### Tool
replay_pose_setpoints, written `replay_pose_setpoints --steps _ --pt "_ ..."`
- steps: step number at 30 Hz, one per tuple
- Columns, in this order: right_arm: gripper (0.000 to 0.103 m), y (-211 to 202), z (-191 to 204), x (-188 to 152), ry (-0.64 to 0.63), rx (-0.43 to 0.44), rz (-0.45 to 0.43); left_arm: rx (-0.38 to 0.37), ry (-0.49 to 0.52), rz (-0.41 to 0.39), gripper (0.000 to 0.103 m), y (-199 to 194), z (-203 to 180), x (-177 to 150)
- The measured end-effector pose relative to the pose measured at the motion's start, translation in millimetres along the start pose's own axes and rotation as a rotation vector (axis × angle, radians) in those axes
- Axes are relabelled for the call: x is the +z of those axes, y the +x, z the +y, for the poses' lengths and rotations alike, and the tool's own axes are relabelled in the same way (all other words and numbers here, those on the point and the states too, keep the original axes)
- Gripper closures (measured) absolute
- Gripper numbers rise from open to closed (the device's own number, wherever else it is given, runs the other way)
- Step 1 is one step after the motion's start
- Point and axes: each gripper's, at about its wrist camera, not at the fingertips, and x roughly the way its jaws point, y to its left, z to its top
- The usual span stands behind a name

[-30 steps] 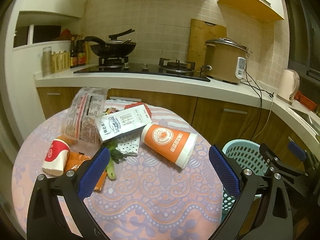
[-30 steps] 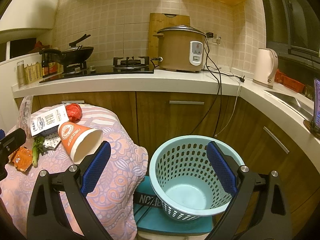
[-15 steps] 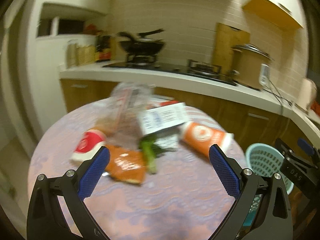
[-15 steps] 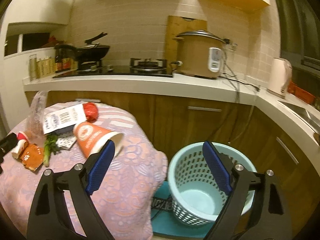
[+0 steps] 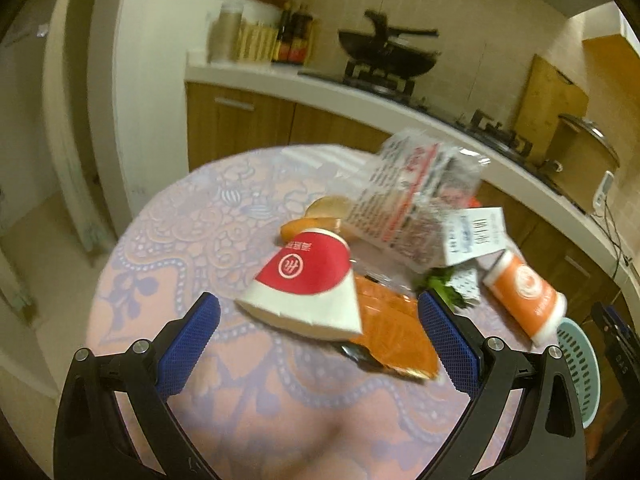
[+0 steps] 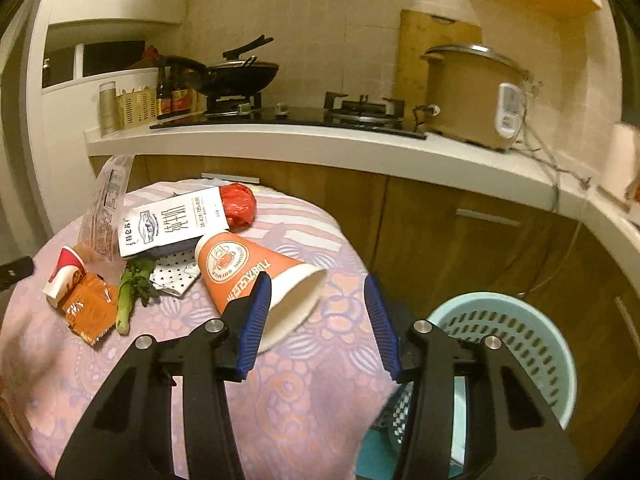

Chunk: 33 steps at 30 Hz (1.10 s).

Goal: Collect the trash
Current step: 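Grasp the red-and-white paper cup with the left tool while the right tool grasps the orange cup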

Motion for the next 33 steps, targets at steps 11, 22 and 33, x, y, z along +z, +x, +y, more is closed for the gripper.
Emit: replay_pose_setpoints --steps 11,22,33 --pt "0.032 80 -19 18 0.067 0.169 0.179 0.035 0.078 0.143 0.008 54 -12 3" --pt "0.010 123 -4 17 0.088 0.342 0.314 0.078 0.025 0.205 0.009 73 18 -4" --pt "0.022 113 2 9 0.078 0.387 0.330 0.048 0.061 0.176 0.044 64 7 -6"
